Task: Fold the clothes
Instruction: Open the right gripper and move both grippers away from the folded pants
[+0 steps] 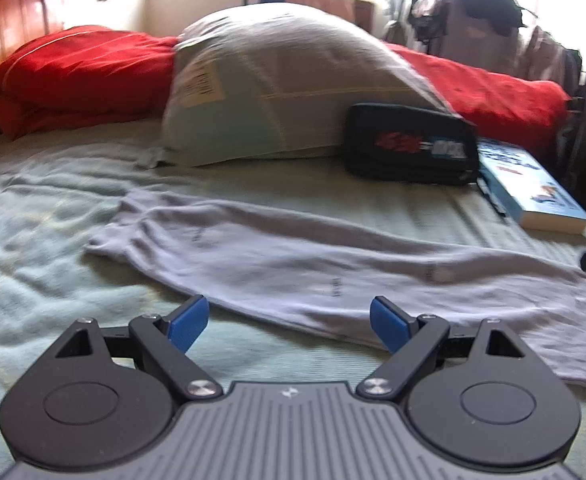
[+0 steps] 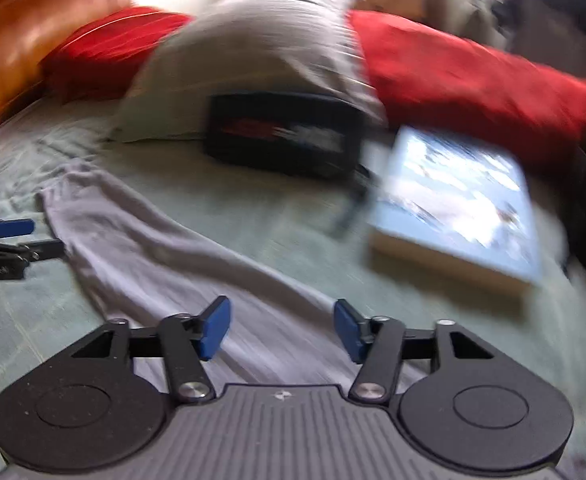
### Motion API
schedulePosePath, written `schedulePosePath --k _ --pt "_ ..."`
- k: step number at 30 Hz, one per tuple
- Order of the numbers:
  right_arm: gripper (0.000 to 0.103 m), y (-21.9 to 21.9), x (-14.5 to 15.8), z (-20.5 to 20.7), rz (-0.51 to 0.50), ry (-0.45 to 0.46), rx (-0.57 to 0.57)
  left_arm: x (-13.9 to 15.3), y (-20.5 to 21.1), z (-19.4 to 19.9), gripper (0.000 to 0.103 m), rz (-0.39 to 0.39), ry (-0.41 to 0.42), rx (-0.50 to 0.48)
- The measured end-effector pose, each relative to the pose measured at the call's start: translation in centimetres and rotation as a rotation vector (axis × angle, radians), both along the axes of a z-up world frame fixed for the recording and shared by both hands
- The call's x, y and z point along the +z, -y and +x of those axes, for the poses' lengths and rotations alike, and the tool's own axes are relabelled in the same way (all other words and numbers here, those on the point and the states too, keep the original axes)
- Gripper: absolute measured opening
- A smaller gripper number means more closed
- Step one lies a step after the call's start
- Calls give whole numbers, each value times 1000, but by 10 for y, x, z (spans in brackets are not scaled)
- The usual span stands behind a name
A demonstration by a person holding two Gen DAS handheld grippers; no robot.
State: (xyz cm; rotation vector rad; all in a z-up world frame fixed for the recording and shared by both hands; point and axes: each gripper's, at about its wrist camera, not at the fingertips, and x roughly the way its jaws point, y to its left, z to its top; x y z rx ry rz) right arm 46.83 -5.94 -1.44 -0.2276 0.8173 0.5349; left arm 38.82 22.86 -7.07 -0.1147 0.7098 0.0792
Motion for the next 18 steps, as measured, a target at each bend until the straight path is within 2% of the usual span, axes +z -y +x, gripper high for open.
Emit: schedulePosePath --k 5,8,14,18 --pt "50 -73 -11 34 -19 48 96 1 -18 -2 88 -16 -2 45" --pt "49 -102 -26 55 -11 34 123 1 -32 -4 88 -30 -1 75" --pt "46 -126 -52 72 -6 -13 145 4 -56 -9 88 -90 16 135" --pt "46 -125 -56 58 13 3 195 5 -57 -10 88 -94 20 148"
